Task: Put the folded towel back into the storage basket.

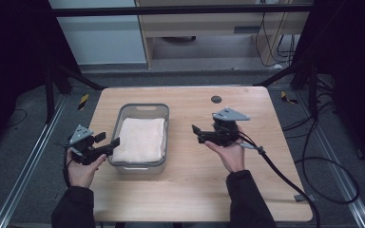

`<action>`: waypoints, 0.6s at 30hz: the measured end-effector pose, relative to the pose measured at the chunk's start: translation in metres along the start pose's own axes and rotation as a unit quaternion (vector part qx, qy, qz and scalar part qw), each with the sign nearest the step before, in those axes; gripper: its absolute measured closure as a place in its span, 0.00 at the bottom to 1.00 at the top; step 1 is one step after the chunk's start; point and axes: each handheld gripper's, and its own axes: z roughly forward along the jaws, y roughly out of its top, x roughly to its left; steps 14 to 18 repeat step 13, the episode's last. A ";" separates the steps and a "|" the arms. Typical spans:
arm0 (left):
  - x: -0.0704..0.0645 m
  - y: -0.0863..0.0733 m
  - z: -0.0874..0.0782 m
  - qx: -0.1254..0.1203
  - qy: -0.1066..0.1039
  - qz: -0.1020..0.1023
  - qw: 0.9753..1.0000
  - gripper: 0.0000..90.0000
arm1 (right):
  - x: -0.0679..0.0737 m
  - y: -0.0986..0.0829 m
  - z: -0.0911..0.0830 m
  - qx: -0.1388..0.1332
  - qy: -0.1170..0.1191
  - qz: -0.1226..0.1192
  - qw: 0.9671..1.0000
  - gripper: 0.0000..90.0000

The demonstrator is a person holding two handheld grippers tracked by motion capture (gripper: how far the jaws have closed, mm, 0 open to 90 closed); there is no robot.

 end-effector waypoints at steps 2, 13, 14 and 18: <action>0.000 -0.004 -0.004 -0.004 0.004 0.002 1.000 0.37 | -0.012 -0.008 -0.016 -0.008 -0.003 0.009 1.000 0.14; 0.012 -0.027 -0.025 -0.014 0.036 -0.008 0.999 0.46 | -0.063 -0.067 -0.072 0.003 -0.037 0.024 0.999 0.13; 0.012 -0.027 -0.025 -0.014 0.036 -0.008 0.999 0.46 | -0.063 -0.067 -0.072 0.003 -0.037 0.024 0.999 0.13; 0.012 -0.027 -0.025 -0.014 0.036 -0.008 0.999 0.46 | -0.063 -0.067 -0.072 0.003 -0.037 0.024 0.999 0.13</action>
